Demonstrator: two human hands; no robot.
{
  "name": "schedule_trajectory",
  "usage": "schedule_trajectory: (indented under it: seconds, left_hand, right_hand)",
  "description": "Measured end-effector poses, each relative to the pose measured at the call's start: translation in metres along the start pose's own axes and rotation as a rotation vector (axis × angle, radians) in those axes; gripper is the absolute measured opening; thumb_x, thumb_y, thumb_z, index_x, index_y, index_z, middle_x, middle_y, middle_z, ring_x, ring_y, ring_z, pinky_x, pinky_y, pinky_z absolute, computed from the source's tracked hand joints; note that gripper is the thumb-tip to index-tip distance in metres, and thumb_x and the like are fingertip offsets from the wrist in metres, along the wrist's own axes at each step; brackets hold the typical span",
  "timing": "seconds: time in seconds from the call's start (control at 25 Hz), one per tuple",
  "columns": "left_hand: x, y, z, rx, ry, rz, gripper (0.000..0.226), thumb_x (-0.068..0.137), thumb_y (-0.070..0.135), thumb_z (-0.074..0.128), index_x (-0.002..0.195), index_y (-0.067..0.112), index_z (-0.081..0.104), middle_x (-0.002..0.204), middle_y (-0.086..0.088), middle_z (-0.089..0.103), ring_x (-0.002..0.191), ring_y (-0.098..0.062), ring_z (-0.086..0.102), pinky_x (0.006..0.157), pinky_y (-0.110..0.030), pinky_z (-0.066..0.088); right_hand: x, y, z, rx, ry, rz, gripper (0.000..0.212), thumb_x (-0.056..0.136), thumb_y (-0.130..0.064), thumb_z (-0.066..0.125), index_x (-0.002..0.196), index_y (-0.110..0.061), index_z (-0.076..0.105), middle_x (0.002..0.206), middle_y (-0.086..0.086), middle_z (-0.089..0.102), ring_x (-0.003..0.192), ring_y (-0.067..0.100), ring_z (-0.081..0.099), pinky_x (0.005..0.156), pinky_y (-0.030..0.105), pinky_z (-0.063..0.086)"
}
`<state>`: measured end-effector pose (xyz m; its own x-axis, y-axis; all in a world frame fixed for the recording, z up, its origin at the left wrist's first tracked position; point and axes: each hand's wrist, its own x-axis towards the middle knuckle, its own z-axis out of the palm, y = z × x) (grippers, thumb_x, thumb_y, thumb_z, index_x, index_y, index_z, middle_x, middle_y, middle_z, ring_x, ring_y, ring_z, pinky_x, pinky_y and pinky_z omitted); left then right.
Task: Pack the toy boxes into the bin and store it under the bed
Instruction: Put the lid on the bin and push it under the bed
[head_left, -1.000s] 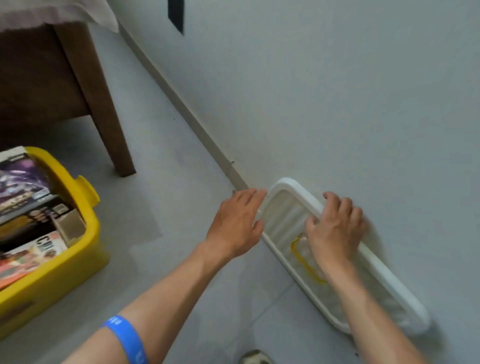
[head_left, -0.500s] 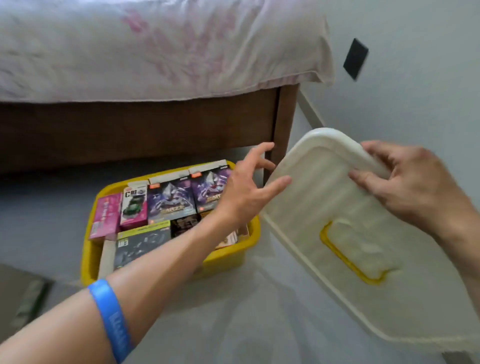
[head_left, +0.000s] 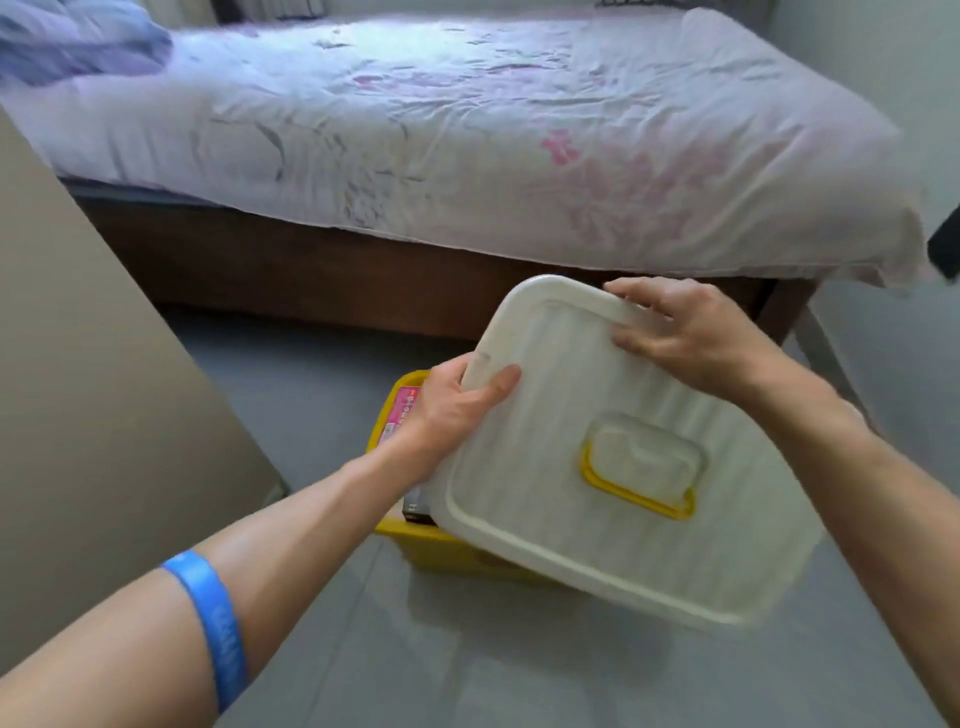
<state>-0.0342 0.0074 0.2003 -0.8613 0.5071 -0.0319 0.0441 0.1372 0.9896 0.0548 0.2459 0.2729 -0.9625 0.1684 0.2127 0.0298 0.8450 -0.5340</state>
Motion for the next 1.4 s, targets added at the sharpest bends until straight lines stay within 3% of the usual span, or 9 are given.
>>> schedule_trajectory:
  seconds: [0.12,0.2,0.36,0.48,0.64,0.76,0.96,1.24,1.4]
  left_hand:
    - [0.017,-0.01,-0.065,0.094,0.26,-0.156,0.03,0.089,0.039,0.071,0.105,0.013,0.067,0.102,-0.01,0.074,0.092,-0.029,0.072,0.081,-0.049,0.06]
    - [0.024,-0.022,-0.101,0.018,0.288,-0.279,0.034,0.09,0.037,0.071,0.111,0.011,0.062,0.105,-0.013,0.073,0.09,-0.032,0.072,0.076,-0.049,0.061]
    - [0.035,-0.058,-0.113,0.139,0.259,-0.386,0.037,0.086,0.043,0.073,0.108,0.015,0.061,0.096,-0.006,0.073,0.08,-0.025,0.073,0.06,-0.033,0.058]
    - [0.052,-0.086,-0.111,0.387,0.365,-0.303,0.035,0.085,0.047,0.072,0.096,0.014,0.065,0.09,-0.004,0.071,0.081,-0.025,0.068,0.072,-0.039,0.058]
    - [0.064,-0.124,-0.118,0.65,0.257,-0.316,0.035,0.095,0.047,0.056,0.093,0.014,0.064,0.091,-0.007,0.069,0.087,-0.031,0.066,0.081,-0.045,0.055]
    - [0.073,-0.143,-0.11,0.624,0.263,-0.298,0.038,0.099,0.048,0.047,0.11,0.014,0.059,0.104,-0.009,0.066,0.098,-0.034,0.062,0.088,-0.045,0.051]
    - [0.086,-0.156,-0.11,0.703,0.228,-0.379,0.049,0.099,0.056,0.037,0.128,0.02,0.055,0.124,-0.012,0.058,0.115,-0.039,0.053,0.101,-0.053,0.043]
    - [0.065,-0.152,-0.11,0.612,0.147,-0.296,0.044,0.101,0.054,0.037,0.133,0.027,0.047,0.124,-0.003,0.061,0.106,-0.026,0.057,0.094,-0.044,0.046]
    - [0.051,-0.137,-0.091,1.217,0.137,-0.195,0.046,0.104,0.033,0.032,0.15,0.032,0.028,0.145,-0.011,0.04,0.12,-0.035,0.046,0.1,-0.047,0.041]
  right_hand:
    - [0.003,0.033,0.046,-0.264,0.087,0.241,0.06,0.085,-0.042,0.067,0.14,-0.028,0.048,0.141,0.003,0.053,0.124,0.034,0.048,0.102,0.05,0.041]
    - [-0.01,0.063,0.074,-0.299,0.001,0.474,0.066,0.085,-0.053,0.061,0.143,-0.028,0.041,0.145,0.005,0.047,0.127,0.037,0.046,0.1,0.052,0.04]
    - [-0.033,0.099,0.119,0.287,-0.132,0.806,0.061,0.089,-0.047,0.063,0.14,-0.021,0.041,0.133,0.004,0.054,0.107,0.024,0.057,0.087,0.041,0.049]
    - [-0.035,0.111,0.139,0.321,-0.083,0.782,0.05,0.096,-0.04,0.055,0.139,-0.021,0.04,0.131,0.004,0.056,0.097,0.019,0.053,0.082,0.035,0.042]
    - [-0.013,0.118,0.154,0.299,-0.008,0.68,0.052,0.102,-0.04,0.043,0.148,-0.02,0.032,0.142,0.007,0.05,0.119,0.027,0.052,0.092,0.036,0.041]
    - [-0.004,0.126,0.161,0.289,-0.001,0.709,0.058,0.103,-0.042,0.037,0.155,-0.023,0.021,0.153,0.007,0.04,0.136,0.031,0.042,0.108,0.041,0.035]
    - [-0.019,0.129,0.166,0.447,0.075,0.727,0.045,0.103,-0.039,0.039,0.147,-0.031,0.032,0.14,0.0,0.05,0.112,0.017,0.048,0.092,0.031,0.035]
    - [-0.039,0.122,0.166,0.424,0.071,0.719,0.045,0.102,-0.041,0.039,0.146,-0.034,0.03,0.139,0.001,0.05,0.123,0.029,0.051,0.1,0.045,0.043]
    - [-0.054,0.11,0.168,0.05,0.042,0.719,0.05,0.101,-0.05,0.029,0.148,-0.044,0.015,0.136,0.014,0.042,0.116,0.04,0.05,0.092,0.048,0.042]
